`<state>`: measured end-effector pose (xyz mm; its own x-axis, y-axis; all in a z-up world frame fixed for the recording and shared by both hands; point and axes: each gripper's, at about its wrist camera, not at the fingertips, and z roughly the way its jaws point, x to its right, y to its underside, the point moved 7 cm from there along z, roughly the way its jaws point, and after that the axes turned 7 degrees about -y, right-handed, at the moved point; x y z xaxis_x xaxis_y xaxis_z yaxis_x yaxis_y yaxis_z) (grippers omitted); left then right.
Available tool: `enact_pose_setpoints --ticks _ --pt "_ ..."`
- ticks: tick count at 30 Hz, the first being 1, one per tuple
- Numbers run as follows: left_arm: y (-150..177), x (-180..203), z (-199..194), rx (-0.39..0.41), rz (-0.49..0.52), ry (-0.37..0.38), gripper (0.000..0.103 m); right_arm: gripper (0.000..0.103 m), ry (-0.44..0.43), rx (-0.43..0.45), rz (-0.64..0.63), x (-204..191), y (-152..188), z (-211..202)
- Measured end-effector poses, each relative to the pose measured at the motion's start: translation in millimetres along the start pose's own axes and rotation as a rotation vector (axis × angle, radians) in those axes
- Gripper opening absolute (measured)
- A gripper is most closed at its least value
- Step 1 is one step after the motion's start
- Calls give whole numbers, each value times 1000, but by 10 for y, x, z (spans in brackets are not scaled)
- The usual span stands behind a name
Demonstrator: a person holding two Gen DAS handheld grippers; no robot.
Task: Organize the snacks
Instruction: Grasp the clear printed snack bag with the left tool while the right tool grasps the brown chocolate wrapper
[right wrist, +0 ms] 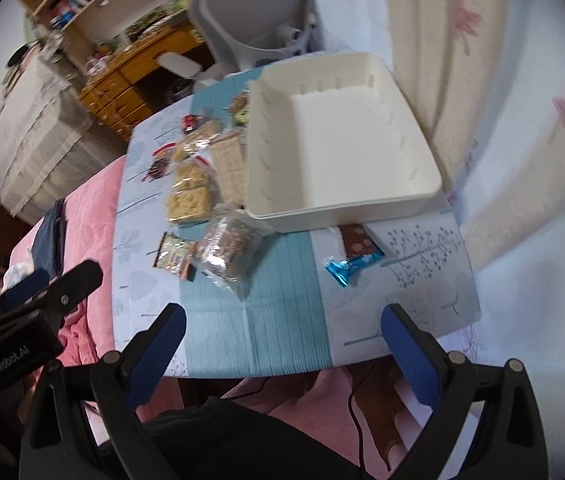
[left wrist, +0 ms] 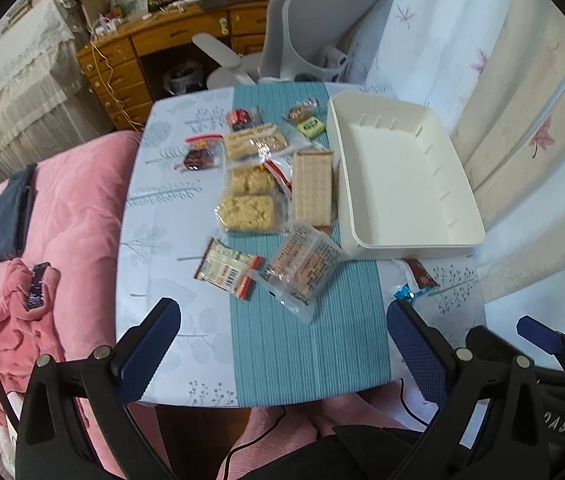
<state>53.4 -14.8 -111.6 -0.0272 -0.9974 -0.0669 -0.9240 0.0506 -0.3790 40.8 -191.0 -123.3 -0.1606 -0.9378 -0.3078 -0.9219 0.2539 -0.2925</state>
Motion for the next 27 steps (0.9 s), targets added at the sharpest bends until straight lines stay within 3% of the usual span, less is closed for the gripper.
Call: enact_pose_setpoints --ticks 13,20,27 --pt "-170 158 586 -38 59 82 102 96 33 -76 204 501 -1 428" --pt "-349 299 1095 -79 147 48 102 92 89 4 159 777 -267 756" --pt "-364 484 1713 -176 230 11 102 86 83 -4 83 878 -375 1097"
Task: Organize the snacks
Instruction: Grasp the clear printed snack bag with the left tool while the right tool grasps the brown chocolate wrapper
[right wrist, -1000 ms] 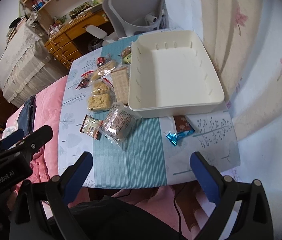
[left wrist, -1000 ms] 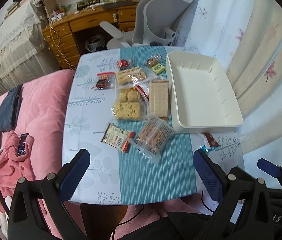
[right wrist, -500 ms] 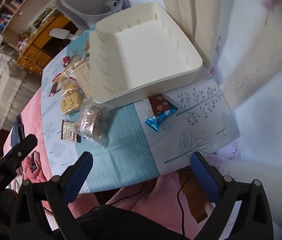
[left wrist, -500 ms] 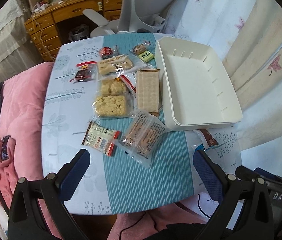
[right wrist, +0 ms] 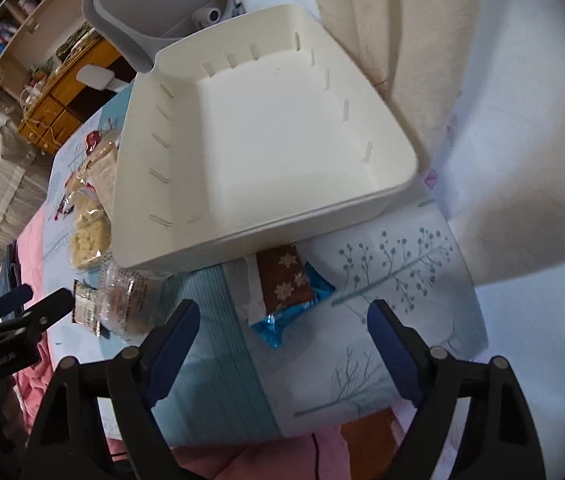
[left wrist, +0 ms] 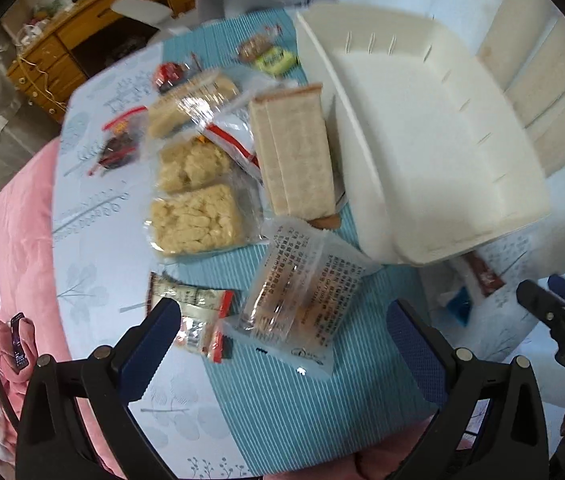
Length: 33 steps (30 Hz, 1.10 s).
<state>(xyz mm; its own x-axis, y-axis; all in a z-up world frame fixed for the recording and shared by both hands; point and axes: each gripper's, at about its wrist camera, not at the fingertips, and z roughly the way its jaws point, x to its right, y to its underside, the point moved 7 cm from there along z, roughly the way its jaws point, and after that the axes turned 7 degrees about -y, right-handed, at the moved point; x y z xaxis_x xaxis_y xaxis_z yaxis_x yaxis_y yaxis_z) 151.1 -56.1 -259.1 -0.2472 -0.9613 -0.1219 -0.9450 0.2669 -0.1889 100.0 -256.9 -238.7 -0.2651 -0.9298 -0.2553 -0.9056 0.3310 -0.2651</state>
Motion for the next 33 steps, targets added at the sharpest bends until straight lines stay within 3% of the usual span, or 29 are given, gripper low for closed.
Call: enact_pose_setpoints --ticks 6,14,18,21,26,33 --pt "-2 129 423 -89 44 -13 99 80 24 -8 -124 -59 -36 309" --pt "-16 237 777 -175 76 -42 99 69 42 -94 -202 -68 14 729" --pt "-47 293 883 -190 97 -44 92 62 48 -118 -224 -63 9 838" --pt "-70 365 945 -205 104 -25 86 52 51 -130 -243 -69 -4 897" --pt "-123 432 983 -208 106 -9 81 51 46 -140 -247 -75 -17 892" --pt "-79 208 927 -200 91 20 73 50 13 -157 -213 -94 -83 827"
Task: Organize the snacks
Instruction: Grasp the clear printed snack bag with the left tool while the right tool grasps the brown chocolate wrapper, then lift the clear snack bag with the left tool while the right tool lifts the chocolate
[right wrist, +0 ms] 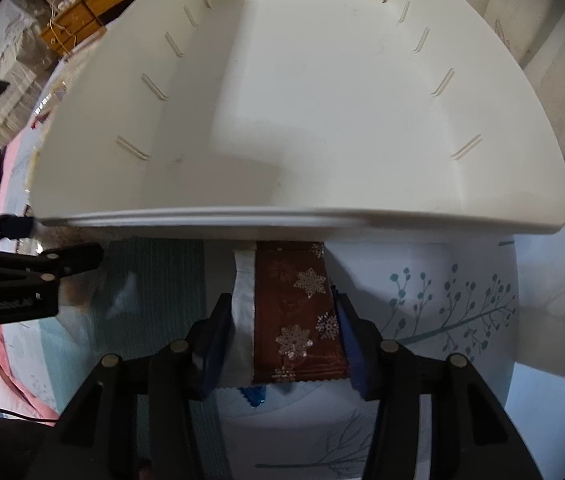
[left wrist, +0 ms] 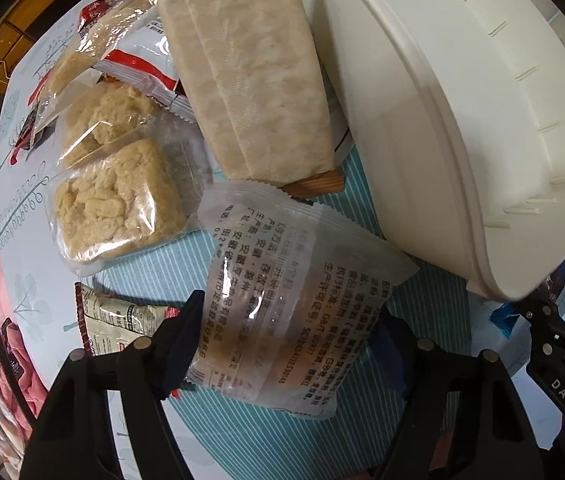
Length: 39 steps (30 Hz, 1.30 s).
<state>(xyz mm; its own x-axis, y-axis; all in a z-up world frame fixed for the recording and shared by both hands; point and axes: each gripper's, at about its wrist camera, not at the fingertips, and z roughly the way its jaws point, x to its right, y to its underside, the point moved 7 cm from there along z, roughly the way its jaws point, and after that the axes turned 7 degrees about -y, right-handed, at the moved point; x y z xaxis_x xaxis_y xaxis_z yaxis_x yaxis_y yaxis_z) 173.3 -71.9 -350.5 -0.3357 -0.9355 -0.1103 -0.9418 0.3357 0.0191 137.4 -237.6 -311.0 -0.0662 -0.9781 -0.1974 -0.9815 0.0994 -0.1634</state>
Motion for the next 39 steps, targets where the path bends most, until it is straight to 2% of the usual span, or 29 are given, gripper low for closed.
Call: enact_pose_setpoints --ticks 5,11,18,26,27,28,32,33,34,35,39 --pt "124 -141 8 -32 -18 17 73 50 4 -1 16 -66 52 -91" --pt "271 -339 -63 -52 -45 75 73 50 17 18 39 -249 142 -174" --pt "305 -678 -360 0 -73 121 73 50 -20 71 41 -614 505 -344" --pt "411 -1097 -932 86 -128 176 74 50 -99 194 -47 -1202 471 -659" --pt "531 -1073 -1012 103 -137 179 74 47 -110 214 -54 -1274 441 -707" --pt "554 -1126 -1058 120 -144 182 74 37 -122 240 -64 -1344 394 -767" --pt "529 -1168 -1314 187 -176 192 74 35 -151 334 -110 -1532 252 -988" --pt "524 -1182 -1388 202 -186 197 74 29 -160 359 -123 -1567 220 -1045" --pt "513 -1192 -1445 216 -194 201 74 22 -165 368 -132 -1577 200 -1074" --pt "492 -1202 -1508 233 -200 206 74 19 -168 372 -143 -1602 171 -1090" --pt "438 -1242 -1707 305 -244 214 74 18 -206 353 -170 -1555 118 -1084"
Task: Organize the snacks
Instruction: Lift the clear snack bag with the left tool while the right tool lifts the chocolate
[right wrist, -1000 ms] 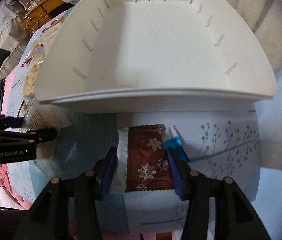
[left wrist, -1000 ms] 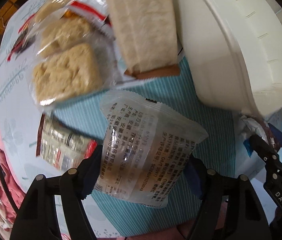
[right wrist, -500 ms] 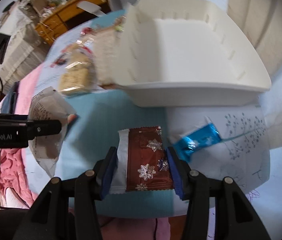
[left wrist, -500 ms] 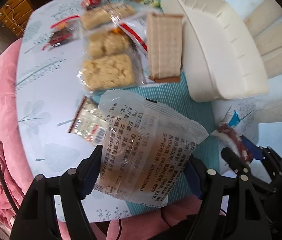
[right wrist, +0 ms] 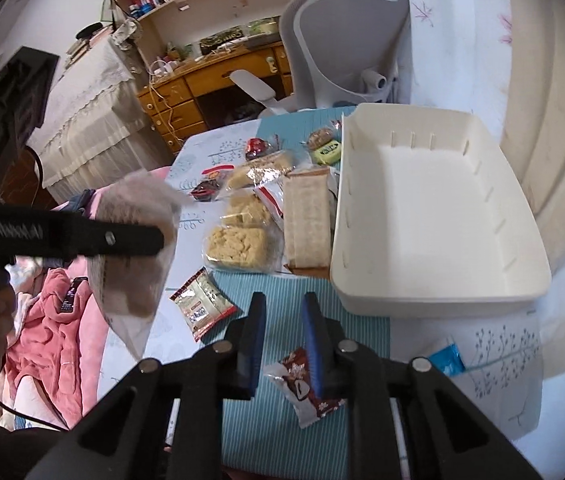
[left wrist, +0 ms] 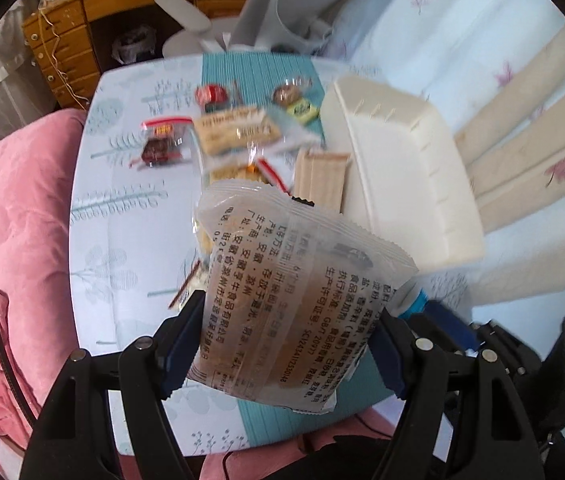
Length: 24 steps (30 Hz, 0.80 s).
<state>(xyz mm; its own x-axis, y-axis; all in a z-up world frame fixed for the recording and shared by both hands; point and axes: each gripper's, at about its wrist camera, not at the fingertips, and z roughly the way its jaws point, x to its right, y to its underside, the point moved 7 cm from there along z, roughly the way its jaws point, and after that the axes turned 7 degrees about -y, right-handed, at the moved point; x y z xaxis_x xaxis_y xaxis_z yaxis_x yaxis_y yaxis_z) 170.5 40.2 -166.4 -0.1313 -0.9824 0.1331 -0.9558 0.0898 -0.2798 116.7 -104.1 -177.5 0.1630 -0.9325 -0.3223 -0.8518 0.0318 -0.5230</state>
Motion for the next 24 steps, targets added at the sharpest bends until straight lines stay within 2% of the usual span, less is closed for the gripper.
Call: enact_pose_setpoints --ticks 3,9,11,13,16,20,24 --pt "-38 -19 -48 26 -45 -8 74 18 -8 -93 -8 66 73 132" --pt "-39 -63 -91 48 -135 -19 74 20 -47 -349 -65 98 386 513" --pt "-10 -79 -98 49 -155 -25 74 28 -44 -421 -81 112 511 634" --pt "24 -99 -107 51 -169 -27 74 40 -46 -469 -85 131 606 731" --pt "77 -147 -118 51 -185 -37 74 51 -12 -537 -94 188 757 898" --pt "137 -234 -141 51 -195 -54 74 51 15 -617 -69 248 972 1075" --pt "176 -298 -146 47 -185 -65 74 51 52 -644 -61 269 1099 1166"
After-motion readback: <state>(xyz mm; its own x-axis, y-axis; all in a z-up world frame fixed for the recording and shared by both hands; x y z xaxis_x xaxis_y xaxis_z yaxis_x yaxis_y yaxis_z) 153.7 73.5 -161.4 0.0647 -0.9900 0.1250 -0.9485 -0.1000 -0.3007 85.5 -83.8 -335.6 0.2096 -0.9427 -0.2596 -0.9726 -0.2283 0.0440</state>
